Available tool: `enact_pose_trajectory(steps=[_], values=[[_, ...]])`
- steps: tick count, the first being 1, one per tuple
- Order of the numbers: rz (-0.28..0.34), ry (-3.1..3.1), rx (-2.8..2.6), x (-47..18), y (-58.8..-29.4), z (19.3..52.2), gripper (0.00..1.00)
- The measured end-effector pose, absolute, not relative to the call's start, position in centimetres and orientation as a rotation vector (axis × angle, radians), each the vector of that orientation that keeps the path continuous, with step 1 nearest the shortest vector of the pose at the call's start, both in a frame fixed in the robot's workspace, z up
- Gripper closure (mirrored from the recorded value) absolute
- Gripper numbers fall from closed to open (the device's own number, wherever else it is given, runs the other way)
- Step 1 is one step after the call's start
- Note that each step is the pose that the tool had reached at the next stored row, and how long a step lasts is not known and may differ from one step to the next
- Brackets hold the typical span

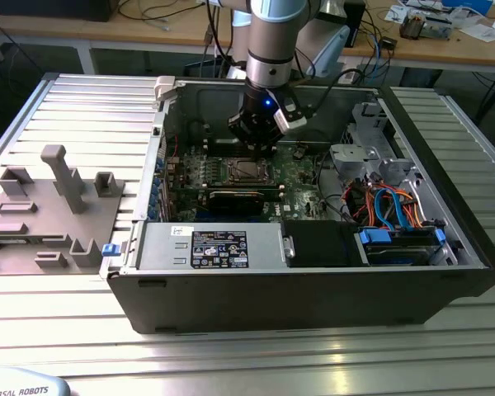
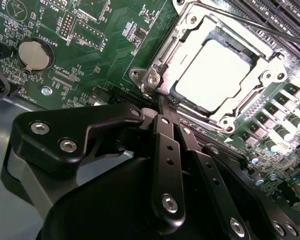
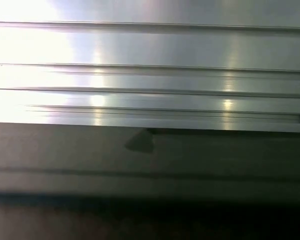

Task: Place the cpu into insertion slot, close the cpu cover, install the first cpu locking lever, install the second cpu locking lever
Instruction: 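Install the first cpu locking lever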

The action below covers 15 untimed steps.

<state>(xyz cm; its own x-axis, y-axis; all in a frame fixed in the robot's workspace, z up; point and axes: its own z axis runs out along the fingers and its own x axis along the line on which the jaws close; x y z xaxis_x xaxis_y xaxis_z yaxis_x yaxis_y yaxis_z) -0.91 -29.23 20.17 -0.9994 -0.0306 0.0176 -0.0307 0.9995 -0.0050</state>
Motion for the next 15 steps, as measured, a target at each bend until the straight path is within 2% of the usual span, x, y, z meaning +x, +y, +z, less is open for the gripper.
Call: enact_pose_trajectory(steps=[8, 15], values=[[0.01, -3.123, 0.049, -0.9, -29.3, 21.0, 0.89], [0.01, -3.123, 0.048, -0.9, -30.6, 21.0, 0.89]])
